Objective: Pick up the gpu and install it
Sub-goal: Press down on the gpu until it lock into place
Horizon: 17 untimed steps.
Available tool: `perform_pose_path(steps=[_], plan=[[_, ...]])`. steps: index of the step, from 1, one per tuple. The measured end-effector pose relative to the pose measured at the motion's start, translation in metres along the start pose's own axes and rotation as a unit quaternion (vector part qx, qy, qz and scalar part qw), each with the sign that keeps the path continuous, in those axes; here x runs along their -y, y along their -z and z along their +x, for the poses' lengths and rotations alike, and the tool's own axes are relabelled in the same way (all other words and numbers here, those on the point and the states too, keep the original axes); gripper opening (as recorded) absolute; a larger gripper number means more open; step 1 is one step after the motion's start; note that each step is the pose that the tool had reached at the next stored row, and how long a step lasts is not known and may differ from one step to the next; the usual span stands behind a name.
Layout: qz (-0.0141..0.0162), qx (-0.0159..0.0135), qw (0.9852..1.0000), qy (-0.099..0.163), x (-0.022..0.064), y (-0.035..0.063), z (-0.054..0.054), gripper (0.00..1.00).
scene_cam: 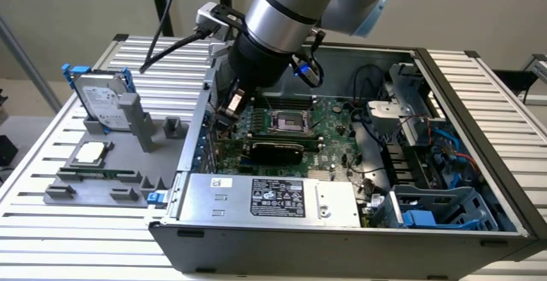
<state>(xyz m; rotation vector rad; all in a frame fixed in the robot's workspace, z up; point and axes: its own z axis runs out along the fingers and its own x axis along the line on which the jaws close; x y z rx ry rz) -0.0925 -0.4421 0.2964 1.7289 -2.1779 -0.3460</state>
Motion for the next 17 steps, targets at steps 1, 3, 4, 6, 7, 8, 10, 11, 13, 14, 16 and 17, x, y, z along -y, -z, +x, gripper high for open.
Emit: perform_pose_path(steps=[1, 3, 4, 6, 7, 8, 10, 11, 13, 14, 16, 17], plan=[[0.0000, -0.0001, 1.0000, 0.000, 0.0015, 0.0028, -0.0003, 0.11], [0.0000, -0.0001, 1.0000, 0.000, 0.0045, 0.0058, -0.0009, 0.11], [0.0005, 0.0001, 1.0000, 0.000, 0.0056, 0.0063, -0.0012, 0.11], [0.0061, 0.0013, 1.0000, 0.000, 0.0067, 0.0070, -0.0014, 0.11], [0.0129, 0.0029, 0.9999, 0.000, 0.0069, 0.0071, -0.0015, 0.11], [0.0217, 0.0049, 0.9998, 0.000, 0.0071, 0.0071, -0.0015, 0.11], [0.0400, 0.0092, 0.9992, 0.000, 0.0072, 0.0071, -0.0016, 0.11], [0.0488, 0.0111, 0.9987, 0.000, 0.0073, 0.0072, -0.0016, 0.11], [0.0666, 0.0152, 0.9977, 0.000, 0.0074, 0.0073, -0.0016, 0.11], [0.0753, 0.0172, 0.9970, 0.000, 0.0074, 0.0073, -0.0016, 0.11], [0.0927, 0.0214, 0.9955, 0.000, 0.0077, 0.0074, -0.0017, 0.11], [0.1015, 0.0234, 0.9946, 0.000, 0.0079, 0.0075, -0.0017, 0.11]])
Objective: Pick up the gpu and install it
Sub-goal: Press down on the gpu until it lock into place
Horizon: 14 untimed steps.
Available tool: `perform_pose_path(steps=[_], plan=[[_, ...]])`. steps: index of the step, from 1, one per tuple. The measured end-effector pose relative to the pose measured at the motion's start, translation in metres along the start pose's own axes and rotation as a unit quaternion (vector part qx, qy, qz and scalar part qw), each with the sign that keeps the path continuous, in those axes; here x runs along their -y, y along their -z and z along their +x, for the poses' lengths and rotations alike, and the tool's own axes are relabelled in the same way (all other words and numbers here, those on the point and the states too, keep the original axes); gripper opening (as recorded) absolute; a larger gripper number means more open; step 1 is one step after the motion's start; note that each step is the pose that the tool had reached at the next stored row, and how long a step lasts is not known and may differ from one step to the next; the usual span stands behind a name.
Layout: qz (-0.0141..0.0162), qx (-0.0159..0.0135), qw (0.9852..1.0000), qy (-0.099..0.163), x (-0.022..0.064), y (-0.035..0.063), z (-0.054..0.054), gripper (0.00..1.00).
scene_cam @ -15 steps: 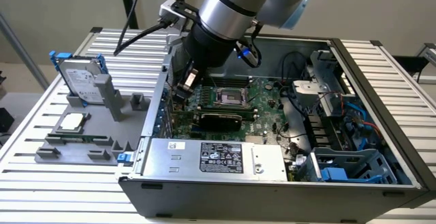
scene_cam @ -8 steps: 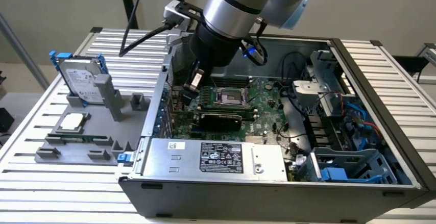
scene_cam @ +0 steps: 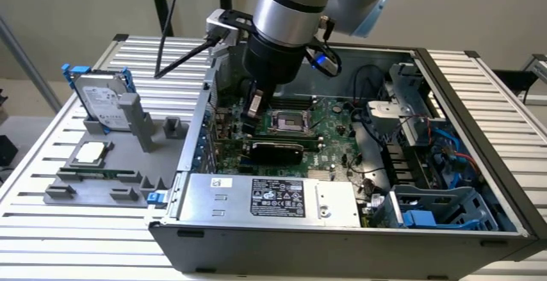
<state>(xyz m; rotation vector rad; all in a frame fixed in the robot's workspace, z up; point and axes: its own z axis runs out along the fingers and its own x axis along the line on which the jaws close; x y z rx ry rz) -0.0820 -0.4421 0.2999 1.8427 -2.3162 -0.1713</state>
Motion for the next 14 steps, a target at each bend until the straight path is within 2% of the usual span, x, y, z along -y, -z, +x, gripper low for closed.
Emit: perform_pose_path(steps=[3, 4, 5, 6, 7, 14], plan=[[0.0262, 0.0071, 0.9996, 0.001, 0.0014, 0.0003, -0.0003, 0.11], [0.0340, 0.0093, 0.9994, 0.001, 0.0021, 0.0004, -0.0004, 0.11], [0.0402, 0.0112, 0.9991, 0.001, 0.0031, 0.0007, -0.0006, 0.11], [0.0427, 0.0143, 0.9990, 0.002, 0.0041, 0.0008, -0.0005, 0.11], [0.0426, 0.0154, 0.9990, 0.002, 0.0043, 0.0008, -0.0004, 0.11], [0.0425, 0.0154, 0.9990, 0.002, 0.0043, 0.0009, -0.0004, 0.11]])
